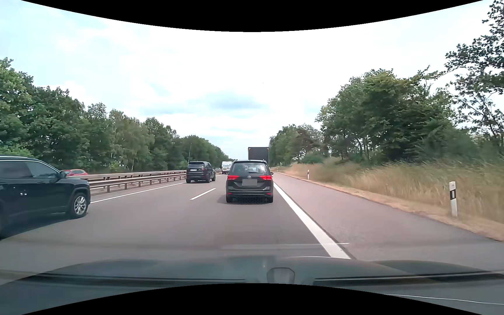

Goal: Follow the waypoints while adhering to traffic rules and regulations

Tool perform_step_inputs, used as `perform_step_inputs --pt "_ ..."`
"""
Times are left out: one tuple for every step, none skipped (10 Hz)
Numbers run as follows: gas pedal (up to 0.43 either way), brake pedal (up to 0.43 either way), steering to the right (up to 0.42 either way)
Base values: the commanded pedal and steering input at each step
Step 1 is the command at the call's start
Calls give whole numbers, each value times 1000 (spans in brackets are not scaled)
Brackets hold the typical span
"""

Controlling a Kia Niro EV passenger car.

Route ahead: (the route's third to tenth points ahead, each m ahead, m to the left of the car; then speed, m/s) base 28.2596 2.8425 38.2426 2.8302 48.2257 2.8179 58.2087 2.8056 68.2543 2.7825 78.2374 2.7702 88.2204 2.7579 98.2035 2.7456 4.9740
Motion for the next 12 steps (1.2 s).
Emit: perform_step_inputs --pt "98 0 -4" --pt "98 0 -4" --pt "98 0 -4" --pt "98 0 -4" --pt "98 0 -4" --pt "98 0 -4" --pt "98 0 -4" --pt "98 0 -4" --pt "98 0 -4" --pt "98 0 -4" --pt "98 0 -4" --pt "98 0 -4"
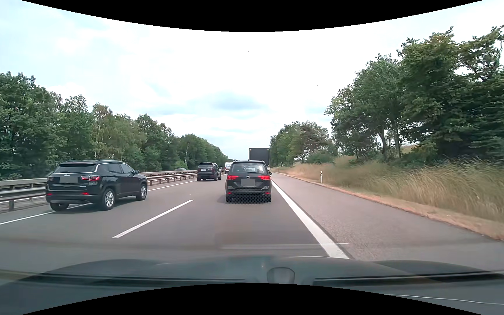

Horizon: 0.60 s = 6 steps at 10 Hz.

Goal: Follow the waypoints while adhering to traffic rules and regulations

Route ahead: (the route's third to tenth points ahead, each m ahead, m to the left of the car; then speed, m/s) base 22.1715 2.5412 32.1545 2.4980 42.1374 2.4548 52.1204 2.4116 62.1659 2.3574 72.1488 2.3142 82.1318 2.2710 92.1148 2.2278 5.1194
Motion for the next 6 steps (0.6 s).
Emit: perform_step_inputs --pt "98 0 -4" --pt "98 0 -4" --pt "98 0 -4" --pt "98 0 -4" --pt "98 0 -4" --pt "98 0 -4"
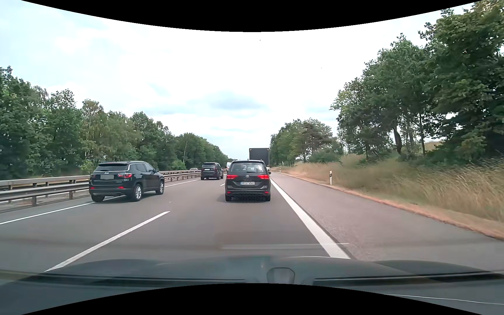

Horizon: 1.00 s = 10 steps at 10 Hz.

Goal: Follow the waypoints while adhering to traffic rules and regulations

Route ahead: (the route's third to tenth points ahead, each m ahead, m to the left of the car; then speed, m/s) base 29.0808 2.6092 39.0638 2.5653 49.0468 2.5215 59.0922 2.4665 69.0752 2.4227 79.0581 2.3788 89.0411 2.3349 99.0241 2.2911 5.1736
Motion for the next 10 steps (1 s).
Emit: perform_step_inputs --pt "98 0 -4" --pt "98 0 -4" --pt "98 0 -4" --pt "98 0 -4" --pt "87 0 -4" --pt "87 0 -4" --pt "87 0 -4" --pt "87 0 -4" --pt "87 0 -5" --pt "87 0 -5"
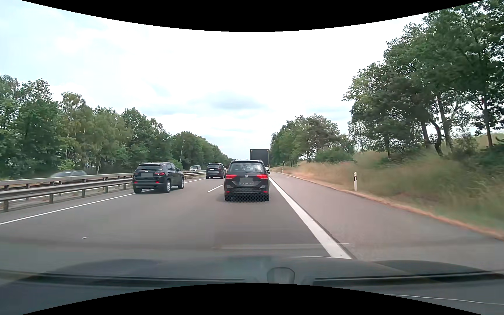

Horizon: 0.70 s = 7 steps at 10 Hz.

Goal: Follow the waypoints while adhering to traffic rules and regulations

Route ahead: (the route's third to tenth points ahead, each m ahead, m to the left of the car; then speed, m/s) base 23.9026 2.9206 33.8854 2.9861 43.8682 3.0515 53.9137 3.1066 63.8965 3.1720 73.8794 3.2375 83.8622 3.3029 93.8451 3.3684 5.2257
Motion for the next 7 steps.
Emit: perform_step_inputs --pt "87 0 -6" --pt "87 0 -6" --pt "87 0 -6" --pt "87 0 -6" --pt "87 0 -6" --pt "87 0 -6" --pt "87 0 -6"
